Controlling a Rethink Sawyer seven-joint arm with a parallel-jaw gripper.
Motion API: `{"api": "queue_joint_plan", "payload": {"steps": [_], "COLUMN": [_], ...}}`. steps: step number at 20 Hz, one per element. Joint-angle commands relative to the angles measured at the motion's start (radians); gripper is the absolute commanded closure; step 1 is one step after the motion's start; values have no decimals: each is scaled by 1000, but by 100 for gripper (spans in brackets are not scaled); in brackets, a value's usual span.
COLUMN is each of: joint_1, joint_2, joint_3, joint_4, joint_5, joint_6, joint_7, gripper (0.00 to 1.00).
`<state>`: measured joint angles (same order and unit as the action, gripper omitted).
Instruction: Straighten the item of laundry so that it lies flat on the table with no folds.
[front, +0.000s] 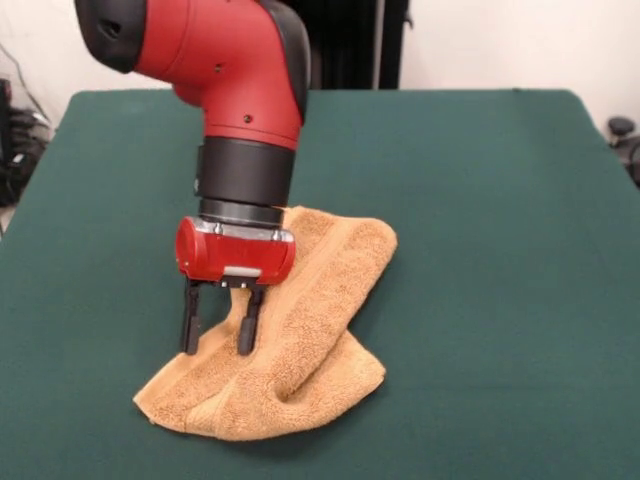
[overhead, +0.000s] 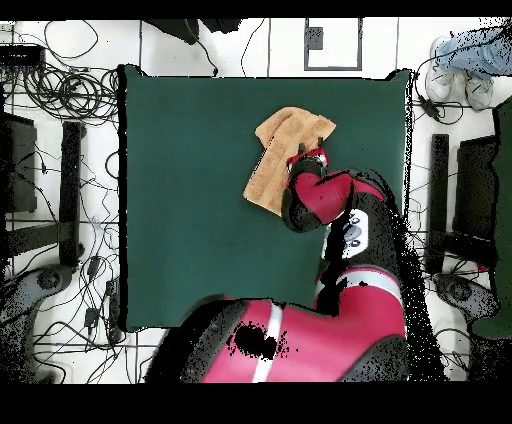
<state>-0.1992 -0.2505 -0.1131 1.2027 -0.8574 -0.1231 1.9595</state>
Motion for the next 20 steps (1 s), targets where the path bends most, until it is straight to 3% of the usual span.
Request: {"api": "queue_joint_plan", "payload": {"steps": [1, 10, 14, 15, 17, 20], "joint_1": [72, 81, 95, 132, 145, 121], "joint_2": [152, 150, 184, 227, 254, 240], "joint_3": [-83, -90, -135, -222, -273, -235], "joint_4": [-30, -31, -61, -82, -82, -78], "joint_5": [32, 38, 57, 130, 199, 158], "joint_6": [-4, 10, -59, -140, -211, -203], "joint_7": [77, 84, 74, 55, 13, 11], "gripper": [0, 0, 0, 0, 0, 0]}}
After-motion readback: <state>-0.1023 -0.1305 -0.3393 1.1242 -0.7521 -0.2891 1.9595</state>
